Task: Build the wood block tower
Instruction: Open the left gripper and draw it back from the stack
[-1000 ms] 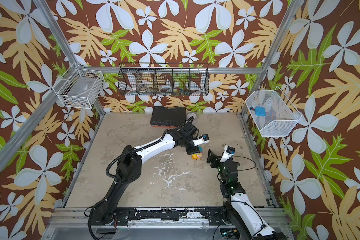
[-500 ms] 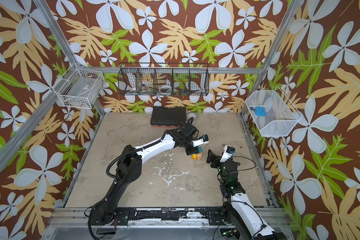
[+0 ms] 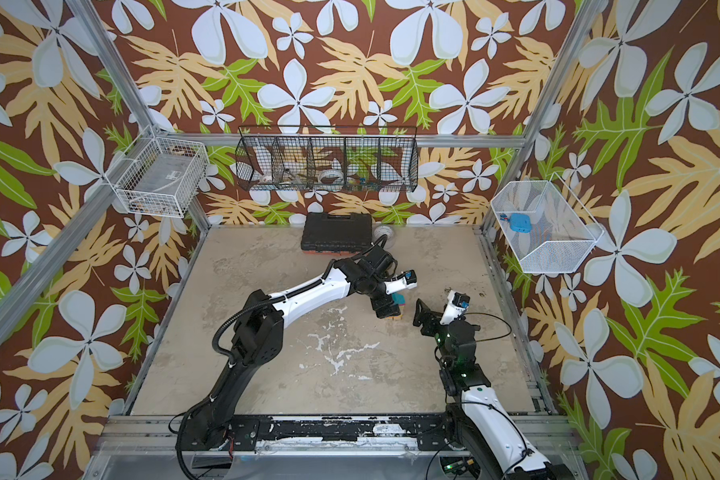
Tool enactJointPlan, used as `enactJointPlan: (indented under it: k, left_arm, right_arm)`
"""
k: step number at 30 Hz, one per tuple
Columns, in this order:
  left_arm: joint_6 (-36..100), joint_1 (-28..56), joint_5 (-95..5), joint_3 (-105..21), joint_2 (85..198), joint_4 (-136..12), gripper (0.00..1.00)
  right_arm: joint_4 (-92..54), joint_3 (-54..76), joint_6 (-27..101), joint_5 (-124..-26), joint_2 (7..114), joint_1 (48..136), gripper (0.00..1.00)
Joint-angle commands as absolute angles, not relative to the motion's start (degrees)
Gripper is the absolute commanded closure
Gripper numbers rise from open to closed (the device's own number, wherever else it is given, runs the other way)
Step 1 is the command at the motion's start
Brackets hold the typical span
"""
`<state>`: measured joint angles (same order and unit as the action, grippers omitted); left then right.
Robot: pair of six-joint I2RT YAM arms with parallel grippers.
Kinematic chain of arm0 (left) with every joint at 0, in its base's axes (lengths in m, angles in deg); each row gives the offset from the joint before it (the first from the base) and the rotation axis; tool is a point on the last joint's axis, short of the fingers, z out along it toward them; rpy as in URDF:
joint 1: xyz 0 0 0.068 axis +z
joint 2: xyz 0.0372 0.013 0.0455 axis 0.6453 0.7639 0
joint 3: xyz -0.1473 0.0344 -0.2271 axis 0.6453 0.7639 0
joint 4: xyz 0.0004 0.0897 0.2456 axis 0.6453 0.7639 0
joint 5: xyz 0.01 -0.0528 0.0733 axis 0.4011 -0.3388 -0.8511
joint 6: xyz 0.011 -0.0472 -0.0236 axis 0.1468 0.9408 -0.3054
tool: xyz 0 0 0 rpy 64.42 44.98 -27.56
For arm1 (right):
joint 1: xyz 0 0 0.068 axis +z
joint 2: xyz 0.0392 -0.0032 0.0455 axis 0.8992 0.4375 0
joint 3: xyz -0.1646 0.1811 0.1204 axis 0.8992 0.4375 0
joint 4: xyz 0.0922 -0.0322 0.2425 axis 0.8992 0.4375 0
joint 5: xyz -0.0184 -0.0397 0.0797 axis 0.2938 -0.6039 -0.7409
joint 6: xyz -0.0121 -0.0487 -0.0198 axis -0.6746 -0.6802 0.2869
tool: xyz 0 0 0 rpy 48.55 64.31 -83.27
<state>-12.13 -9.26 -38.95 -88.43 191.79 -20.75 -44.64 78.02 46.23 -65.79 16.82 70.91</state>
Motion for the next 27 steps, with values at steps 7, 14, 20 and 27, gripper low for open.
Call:
enactJointPlan:
  k: [7,14,20,27]
  left_arm:
    - [-12.38,-9.34,-39.68,-88.20,189.96,-21.47,0.00]
    - [-9.62,-9.38,-39.09,-76.48,177.12,-27.05,0.00]
    - [-2.28,-9.38,-43.31,-48.97,151.35,-44.59,0.00]
    - [7.79,-7.36,-60.79,-7.21,112.75,-77.38,0.00]
  right_arm:
    - [-45.72,77.87,46.14,-65.59,16.89,70.94,0.08]
    - [-45.05,78.39,46.31,-63.71,14.86,70.96,0.03]
    - [-43.39,78.76,47.22,-59.63,12.69,70.92,0.00]
    - [-33.68,76.03,53.58,-48.98,10.95,70.91,0.00]
